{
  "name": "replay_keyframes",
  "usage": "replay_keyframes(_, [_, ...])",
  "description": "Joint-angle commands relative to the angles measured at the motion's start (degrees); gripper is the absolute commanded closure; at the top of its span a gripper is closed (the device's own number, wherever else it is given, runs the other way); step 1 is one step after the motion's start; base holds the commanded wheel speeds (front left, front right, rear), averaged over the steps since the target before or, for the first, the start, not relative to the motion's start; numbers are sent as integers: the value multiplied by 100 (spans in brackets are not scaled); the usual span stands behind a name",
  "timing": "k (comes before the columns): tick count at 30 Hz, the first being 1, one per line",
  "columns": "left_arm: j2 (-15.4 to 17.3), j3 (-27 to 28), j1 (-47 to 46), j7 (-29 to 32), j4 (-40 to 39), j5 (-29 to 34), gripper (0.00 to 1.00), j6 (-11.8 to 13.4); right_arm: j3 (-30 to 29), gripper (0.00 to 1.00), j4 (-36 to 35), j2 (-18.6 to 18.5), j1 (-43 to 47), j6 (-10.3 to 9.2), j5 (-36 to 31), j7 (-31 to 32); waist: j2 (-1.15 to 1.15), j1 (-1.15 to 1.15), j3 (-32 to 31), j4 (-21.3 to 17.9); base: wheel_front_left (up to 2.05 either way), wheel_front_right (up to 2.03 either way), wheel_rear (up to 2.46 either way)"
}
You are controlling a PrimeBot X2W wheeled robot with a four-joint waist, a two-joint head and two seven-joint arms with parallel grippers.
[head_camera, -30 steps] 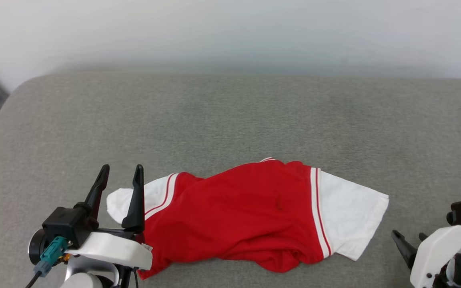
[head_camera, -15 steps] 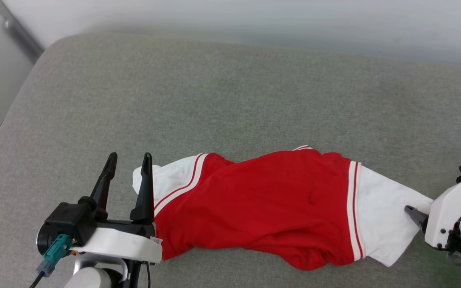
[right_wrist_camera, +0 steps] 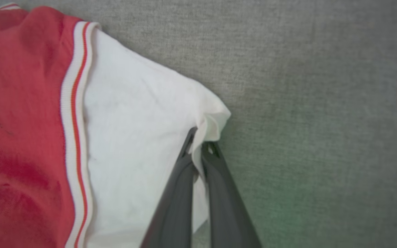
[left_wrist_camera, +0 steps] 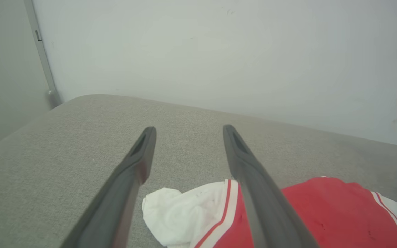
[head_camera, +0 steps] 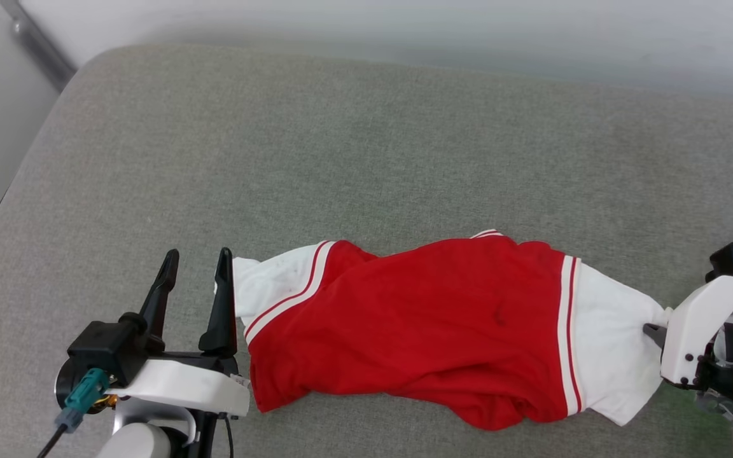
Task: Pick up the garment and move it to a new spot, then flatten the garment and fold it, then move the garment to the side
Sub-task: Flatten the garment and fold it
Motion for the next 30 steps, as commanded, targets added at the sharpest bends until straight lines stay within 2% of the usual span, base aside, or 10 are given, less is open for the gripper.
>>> replay_keyframes(1, [56, 44, 61, 2, 30, -45, 0, -13, 35, 100, 17, 2, 96, -2, 10, -49, 0, 0, -121, -86, 0, 0, 0])
replay_keyframes(5, [238, 165, 4, 201, 57, -214, 0, -108, -43, 100, -289, -84, 129, -2, -44, -180, 0, 0, -270, -230, 0, 0, 0])
replay_keyframes(9, [547, 328, -167, 671, 105, -512, 0, -276, -132, 100, -672, -116, 246, -2, -125, -207, 0, 0, -353, -429, 0, 0, 0])
replay_keyframes(16, [1168, 413, -598, 2150, 515, -1355, 0, -803, -211, 100, -1304, 11, 365, -3, -211, -126, 0, 0, -140, -868, 0, 0, 0])
replay_keyframes(17, [1168, 413, -598, 2150, 515, -1355, 0, -803, -211, 100, -1304, 11, 365, -3, -211, -126, 0, 0, -140, -868, 0, 0, 0])
replay_keyframes(21, [1469, 395, -880, 2984, 941, -1744, 0, -1028, -162, 100, -1522, 129, 312, -3, -241, -136, 0, 0, 128, -1103, 0, 0, 0])
replay_keyframes(27, [1660, 235, -1199, 3914, 1489, -2143, 0, -1280, -51, 100, -1504, 246, 204, -3, -223, -288, 0, 0, 489, -1345, 0, 0, 0])
replay_keyframes(30, [1653, 107, -1270, 4307, 1748, -2285, 0, -1344, -7, 100, -1444, 276, 127, -3, -209, -367, 0, 0, 600, -1421, 0, 0, 0])
